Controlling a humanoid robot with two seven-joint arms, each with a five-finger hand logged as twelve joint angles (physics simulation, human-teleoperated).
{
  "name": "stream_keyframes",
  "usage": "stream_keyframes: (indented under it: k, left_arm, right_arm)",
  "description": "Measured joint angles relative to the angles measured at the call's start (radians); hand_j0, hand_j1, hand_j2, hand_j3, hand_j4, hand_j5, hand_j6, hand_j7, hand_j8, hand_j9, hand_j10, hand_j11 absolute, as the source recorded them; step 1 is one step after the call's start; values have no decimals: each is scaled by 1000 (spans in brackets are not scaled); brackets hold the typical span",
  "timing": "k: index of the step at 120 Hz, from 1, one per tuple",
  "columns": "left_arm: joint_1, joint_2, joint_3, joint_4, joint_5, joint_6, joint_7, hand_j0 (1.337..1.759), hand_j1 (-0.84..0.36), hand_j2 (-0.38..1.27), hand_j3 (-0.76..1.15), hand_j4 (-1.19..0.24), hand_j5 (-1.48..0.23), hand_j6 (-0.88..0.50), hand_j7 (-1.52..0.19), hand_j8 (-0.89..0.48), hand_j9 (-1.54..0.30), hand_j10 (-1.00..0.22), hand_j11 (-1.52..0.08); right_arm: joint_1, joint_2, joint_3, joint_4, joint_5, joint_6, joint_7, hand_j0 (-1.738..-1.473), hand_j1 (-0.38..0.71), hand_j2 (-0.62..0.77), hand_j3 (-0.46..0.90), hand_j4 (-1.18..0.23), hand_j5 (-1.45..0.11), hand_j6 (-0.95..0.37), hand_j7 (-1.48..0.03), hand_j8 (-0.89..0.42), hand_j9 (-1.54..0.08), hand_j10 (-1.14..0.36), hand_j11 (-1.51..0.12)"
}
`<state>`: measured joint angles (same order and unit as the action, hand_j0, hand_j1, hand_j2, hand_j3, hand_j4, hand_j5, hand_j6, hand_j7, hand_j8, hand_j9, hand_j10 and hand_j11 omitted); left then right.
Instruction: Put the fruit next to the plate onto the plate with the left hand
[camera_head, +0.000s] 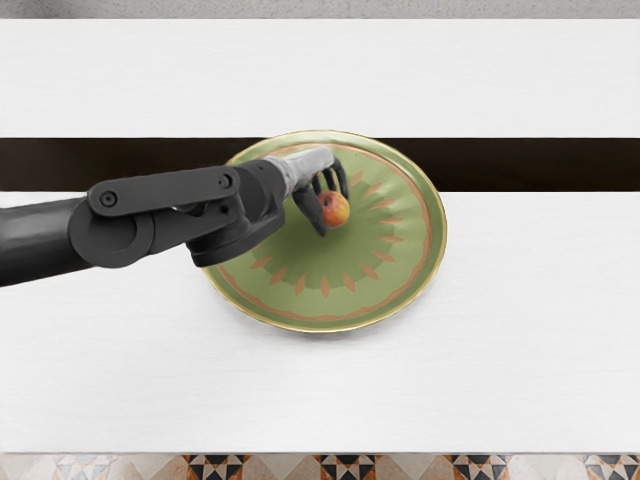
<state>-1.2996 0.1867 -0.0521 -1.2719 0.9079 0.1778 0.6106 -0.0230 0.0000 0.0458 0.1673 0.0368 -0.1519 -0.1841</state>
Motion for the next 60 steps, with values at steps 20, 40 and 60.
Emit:
stream_keyframes:
  k: [20,40,60]
  left_arm:
    - [3,5,1,-2,2,26,0,1657,-183,204,0,-490,-735,-437,-724,-487,-724,-548,-725]
    - [16,39,-4,-3,0,35,0,1657,3,110,0,-310,-446,-286,-441,-309,-441,-335,-441]
    - [77,101,-99,-5,-21,37,0,1658,170,54,0,-160,-226,-151,-224,-160,-224,-172,-224]
  right_arm:
    - [0,0,0,0,0,0,0,-1658,-349,0,0,0,0,-1,0,0,0,0,0]
    - [0,0,0,0,0,0,0,-1658,-349,0,0,0,0,-1,0,0,0,0,0]
    - [0,0,0,0,0,0,0,-1658,-349,0,0,0,0,-1,0,0,0,0,0]
